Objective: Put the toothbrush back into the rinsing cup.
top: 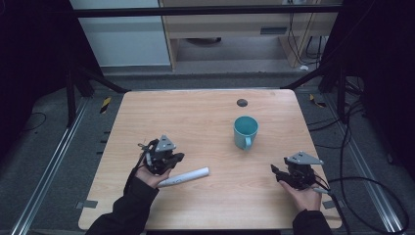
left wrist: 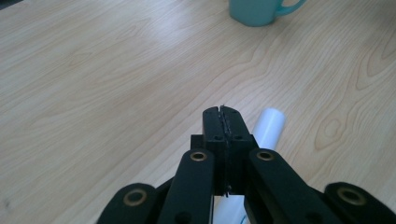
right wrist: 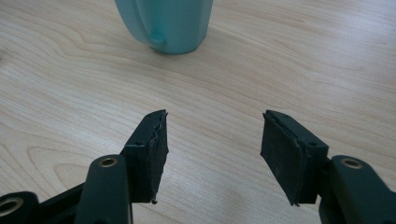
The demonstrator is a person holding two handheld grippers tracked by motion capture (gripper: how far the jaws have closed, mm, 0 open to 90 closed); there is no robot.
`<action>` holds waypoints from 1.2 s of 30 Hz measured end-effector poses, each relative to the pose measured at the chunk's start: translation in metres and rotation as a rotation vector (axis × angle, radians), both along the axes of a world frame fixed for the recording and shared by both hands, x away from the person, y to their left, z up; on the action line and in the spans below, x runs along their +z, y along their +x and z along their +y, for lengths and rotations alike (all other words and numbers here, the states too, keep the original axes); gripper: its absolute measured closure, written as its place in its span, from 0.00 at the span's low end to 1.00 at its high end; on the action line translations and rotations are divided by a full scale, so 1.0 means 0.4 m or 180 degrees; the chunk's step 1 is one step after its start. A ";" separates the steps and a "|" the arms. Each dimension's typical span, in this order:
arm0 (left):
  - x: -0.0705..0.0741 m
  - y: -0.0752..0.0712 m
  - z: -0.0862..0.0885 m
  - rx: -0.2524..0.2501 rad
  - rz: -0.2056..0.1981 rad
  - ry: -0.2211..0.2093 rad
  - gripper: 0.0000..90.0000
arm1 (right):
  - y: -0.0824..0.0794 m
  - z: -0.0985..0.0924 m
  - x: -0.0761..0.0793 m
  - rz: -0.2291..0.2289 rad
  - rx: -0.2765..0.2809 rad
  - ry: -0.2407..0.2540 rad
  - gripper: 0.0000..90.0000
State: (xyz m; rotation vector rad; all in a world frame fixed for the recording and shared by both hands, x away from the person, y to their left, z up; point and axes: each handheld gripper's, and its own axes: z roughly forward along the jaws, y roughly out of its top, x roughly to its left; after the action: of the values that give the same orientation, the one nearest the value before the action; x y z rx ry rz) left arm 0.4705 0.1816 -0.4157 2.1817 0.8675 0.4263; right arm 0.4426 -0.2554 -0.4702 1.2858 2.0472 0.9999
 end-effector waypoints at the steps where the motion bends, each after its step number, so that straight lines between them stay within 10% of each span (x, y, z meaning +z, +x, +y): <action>1: -0.008 -0.013 0.011 0.0038 0.0030 0.0015 1.00 | 0.000 0.000 0.000 0.0006 -0.0002 0.0006 0.46; 13: -0.103 -0.111 0.067 0.0092 0.0375 0.0262 1.00 | -0.004 -0.003 0.003 -0.0012 -0.0018 0.0002 0.45; 36: -0.151 -0.127 0.084 0.0184 0.0553 0.0469 1.00 | -0.004 -0.003 0.003 -0.0008 -0.0018 -0.0014 0.46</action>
State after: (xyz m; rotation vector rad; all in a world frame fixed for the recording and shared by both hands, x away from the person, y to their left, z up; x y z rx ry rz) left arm 0.4196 0.2150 -0.4759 2.3605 1.0236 0.3418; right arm 0.4409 -0.2565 -0.4690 1.2868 2.0416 0.9932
